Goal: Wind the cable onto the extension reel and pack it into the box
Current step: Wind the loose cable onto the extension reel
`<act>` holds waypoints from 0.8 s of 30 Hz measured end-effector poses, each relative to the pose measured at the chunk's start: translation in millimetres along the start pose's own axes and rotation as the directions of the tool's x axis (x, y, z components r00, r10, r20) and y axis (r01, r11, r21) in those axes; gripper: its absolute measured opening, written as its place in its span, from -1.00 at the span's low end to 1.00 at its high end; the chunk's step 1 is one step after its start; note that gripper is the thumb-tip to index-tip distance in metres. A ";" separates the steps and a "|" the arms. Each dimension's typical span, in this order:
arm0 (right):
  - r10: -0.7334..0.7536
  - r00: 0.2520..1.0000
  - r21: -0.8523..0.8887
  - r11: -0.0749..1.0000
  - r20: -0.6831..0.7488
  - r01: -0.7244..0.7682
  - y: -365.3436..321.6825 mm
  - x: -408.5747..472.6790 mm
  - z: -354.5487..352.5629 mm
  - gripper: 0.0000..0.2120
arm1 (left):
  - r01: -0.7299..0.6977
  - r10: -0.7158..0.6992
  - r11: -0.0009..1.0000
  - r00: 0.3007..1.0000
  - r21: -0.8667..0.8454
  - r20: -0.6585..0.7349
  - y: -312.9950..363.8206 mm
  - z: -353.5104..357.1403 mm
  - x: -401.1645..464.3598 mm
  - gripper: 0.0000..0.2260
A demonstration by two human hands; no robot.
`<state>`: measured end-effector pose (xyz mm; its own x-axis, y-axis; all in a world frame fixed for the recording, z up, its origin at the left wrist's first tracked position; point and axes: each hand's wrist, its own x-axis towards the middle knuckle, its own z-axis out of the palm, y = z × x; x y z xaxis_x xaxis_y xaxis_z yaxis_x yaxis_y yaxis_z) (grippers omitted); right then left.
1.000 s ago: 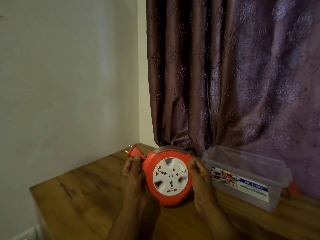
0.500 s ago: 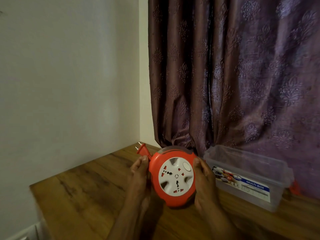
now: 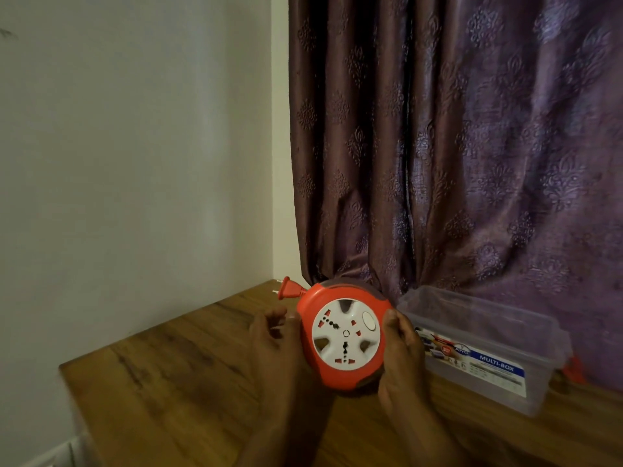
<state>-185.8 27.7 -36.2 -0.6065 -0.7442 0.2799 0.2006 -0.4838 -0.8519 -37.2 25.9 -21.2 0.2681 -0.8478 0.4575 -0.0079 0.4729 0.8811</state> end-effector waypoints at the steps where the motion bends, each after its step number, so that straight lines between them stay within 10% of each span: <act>1: -0.002 1.000 0.006 1.000 -0.013 0.002 0.3 0.1 0.5 -0.84 | -0.118 0.117 0.986 0.993 0.121 0.016 -2.3 -1.3 0.7 -0.84; 7: -0.034 0.996 0.007 0.999 -0.078 0.035 0.9 -1.6 9.2 -0.89 | -0.390 0.193 0.767 0.897 0.509 0.397 -6.8 26.8 -18.3 -0.47; 13: -0.109 0.993 -0.072 0.992 -0.048 0.105 0.6 -7.9 16.0 -0.92 | -0.381 0.019 0.550 0.895 0.744 0.445 -5.2 28.1 -16.8 -0.37; 24: -0.061 0.998 -0.095 0.994 -0.021 0.059 4.6 -11.5 13.1 -0.92 | -0.304 -0.213 0.561 0.846 0.770 0.489 4.7 33.2 -18.0 -0.29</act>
<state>-167.8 28.0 -37.6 -0.6340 -0.7031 0.3219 0.0908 -0.4810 -0.8720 -74.0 35.4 -21.3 -0.2428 -0.9352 0.2578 -0.8274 0.3384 0.4482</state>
